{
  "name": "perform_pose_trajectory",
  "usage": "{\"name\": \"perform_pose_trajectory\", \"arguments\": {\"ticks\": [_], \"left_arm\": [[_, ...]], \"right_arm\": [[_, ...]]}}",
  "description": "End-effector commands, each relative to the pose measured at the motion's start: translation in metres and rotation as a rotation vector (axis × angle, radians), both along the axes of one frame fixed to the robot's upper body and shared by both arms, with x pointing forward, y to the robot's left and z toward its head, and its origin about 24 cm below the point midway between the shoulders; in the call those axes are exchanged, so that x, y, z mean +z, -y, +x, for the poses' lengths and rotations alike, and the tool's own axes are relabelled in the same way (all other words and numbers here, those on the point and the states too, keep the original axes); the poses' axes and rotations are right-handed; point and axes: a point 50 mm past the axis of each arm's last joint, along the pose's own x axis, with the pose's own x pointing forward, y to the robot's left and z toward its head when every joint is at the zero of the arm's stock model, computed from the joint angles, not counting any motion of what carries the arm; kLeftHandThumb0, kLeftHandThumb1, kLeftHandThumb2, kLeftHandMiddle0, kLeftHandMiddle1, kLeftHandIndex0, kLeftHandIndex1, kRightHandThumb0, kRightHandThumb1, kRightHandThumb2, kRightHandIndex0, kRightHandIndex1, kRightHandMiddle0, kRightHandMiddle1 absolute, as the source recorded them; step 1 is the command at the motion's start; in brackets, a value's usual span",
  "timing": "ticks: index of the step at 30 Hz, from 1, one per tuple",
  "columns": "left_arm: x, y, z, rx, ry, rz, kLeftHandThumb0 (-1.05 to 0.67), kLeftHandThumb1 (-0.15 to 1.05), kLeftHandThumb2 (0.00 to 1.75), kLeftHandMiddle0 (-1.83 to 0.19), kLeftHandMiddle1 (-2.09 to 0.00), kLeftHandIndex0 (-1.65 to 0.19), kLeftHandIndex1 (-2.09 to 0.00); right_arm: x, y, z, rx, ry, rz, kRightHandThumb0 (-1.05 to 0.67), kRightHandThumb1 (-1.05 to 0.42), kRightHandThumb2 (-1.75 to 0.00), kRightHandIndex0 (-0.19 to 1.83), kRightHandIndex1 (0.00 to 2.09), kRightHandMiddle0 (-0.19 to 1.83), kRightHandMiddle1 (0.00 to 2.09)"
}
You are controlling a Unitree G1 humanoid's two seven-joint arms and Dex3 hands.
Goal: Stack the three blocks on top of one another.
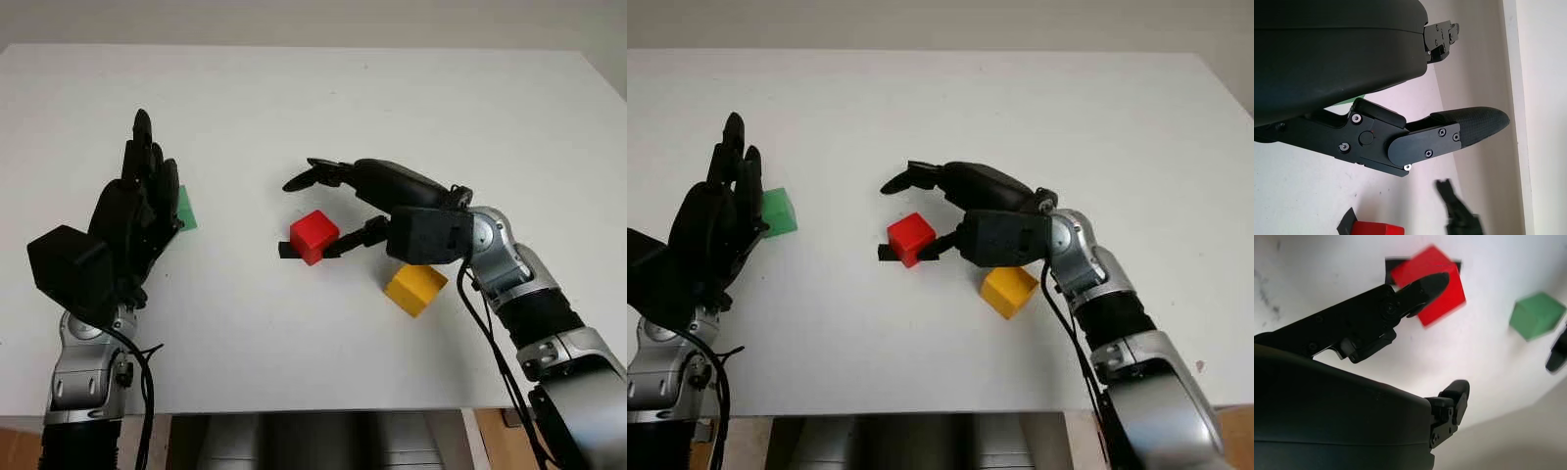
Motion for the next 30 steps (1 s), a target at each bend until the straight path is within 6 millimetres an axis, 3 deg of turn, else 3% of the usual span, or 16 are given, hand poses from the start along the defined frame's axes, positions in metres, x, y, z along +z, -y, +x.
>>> {"name": "perform_pose_trajectory", "arguments": {"ticks": [1,7,11,20,25,30], "left_arm": [[0.003,0.001,-0.001,-0.006,0.015,0.003,-0.75,1.05,0.65,0.19,0.00,0.19,0.00],[0.003,0.001,0.000,-0.005,0.013,0.002,-0.76,1.05,0.66,0.19,0.00,0.19,0.00],[0.004,0.000,-0.001,0.003,0.018,-0.002,-0.77,1.05,0.64,0.19,0.00,0.19,0.00],[0.007,-0.001,0.000,-0.004,0.027,0.006,-0.77,1.05,0.65,0.19,0.00,0.19,0.00],[0.008,-0.001,0.000,-0.001,0.031,0.013,-0.78,1.05,0.66,0.19,0.00,0.19,0.00],[0.008,0.000,0.000,0.000,0.032,0.016,-0.78,1.05,0.67,0.19,0.00,0.19,0.00]], "right_arm": [[0.027,0.010,-0.002,-0.013,0.070,0.032,-0.57,-0.89,-0.06,0.01,0.04,0.17,0.27],[0.062,0.041,-0.016,-0.006,0.107,0.059,-0.58,-0.87,-0.05,0.13,0.10,0.27,0.26],[0.075,0.058,-0.030,-0.002,0.126,-0.052,-0.55,-0.82,-0.05,0.31,0.12,0.43,0.20],[0.071,0.086,-0.061,0.028,0.151,-0.345,-0.55,-0.81,-0.06,0.32,0.07,0.52,0.12],[0.074,0.087,-0.078,0.052,0.183,-0.470,-0.60,-0.82,-0.06,0.29,0.05,0.52,0.09],[0.067,0.083,-0.094,0.068,0.204,-0.539,-0.54,-0.78,-0.04,0.26,0.04,0.52,0.07]]}}
